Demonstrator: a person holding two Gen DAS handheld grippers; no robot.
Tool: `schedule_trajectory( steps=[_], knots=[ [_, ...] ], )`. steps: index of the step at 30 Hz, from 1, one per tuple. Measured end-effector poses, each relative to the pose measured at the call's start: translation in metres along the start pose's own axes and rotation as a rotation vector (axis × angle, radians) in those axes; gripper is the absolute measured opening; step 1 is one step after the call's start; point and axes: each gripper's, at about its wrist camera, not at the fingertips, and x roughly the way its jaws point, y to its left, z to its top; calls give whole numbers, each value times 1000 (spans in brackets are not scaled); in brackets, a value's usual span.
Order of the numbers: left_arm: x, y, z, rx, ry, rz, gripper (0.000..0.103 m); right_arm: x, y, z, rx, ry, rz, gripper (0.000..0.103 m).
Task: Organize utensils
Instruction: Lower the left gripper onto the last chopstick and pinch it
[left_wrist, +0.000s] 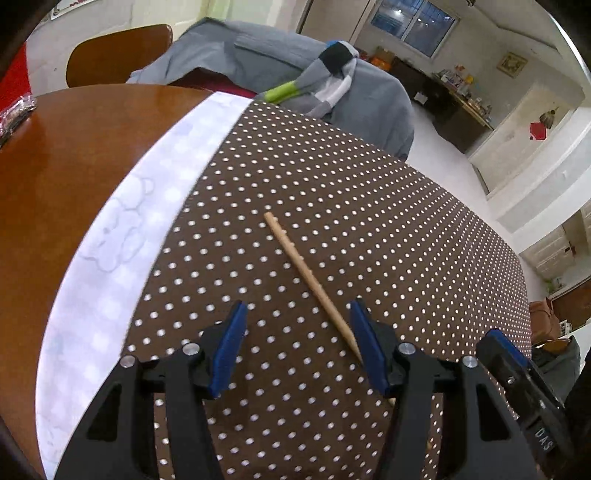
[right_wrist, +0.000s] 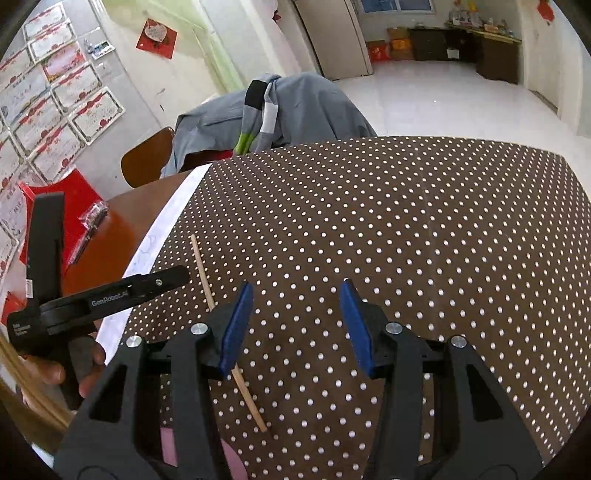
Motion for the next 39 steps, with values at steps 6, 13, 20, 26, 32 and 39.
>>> schedule_trajectory(
  steps=[6, 13, 20, 26, 32, 39],
  knots=[
    [14, -9, 6, 28, 35, 36, 31, 1, -4, 4, 24, -16, 12, 49],
    [19, -21, 9, 73, 57, 81, 22, 0, -5, 3, 15, -11, 23, 49],
    [20, -11, 11, 35, 74, 8, 11, 0, -8, -5, 20, 3, 32, 49],
    [21, -14, 9, -6, 75, 3, 11, 0, -7, -5, 23, 1, 47, 49],
    [23, -22, 9, 46, 76, 35, 13, 0, -5, -4, 17, 2, 48, 49],
    [28, -47, 10, 224, 88, 145, 17, 7, -5, -8, 22, 12, 55, 49]
  ],
)
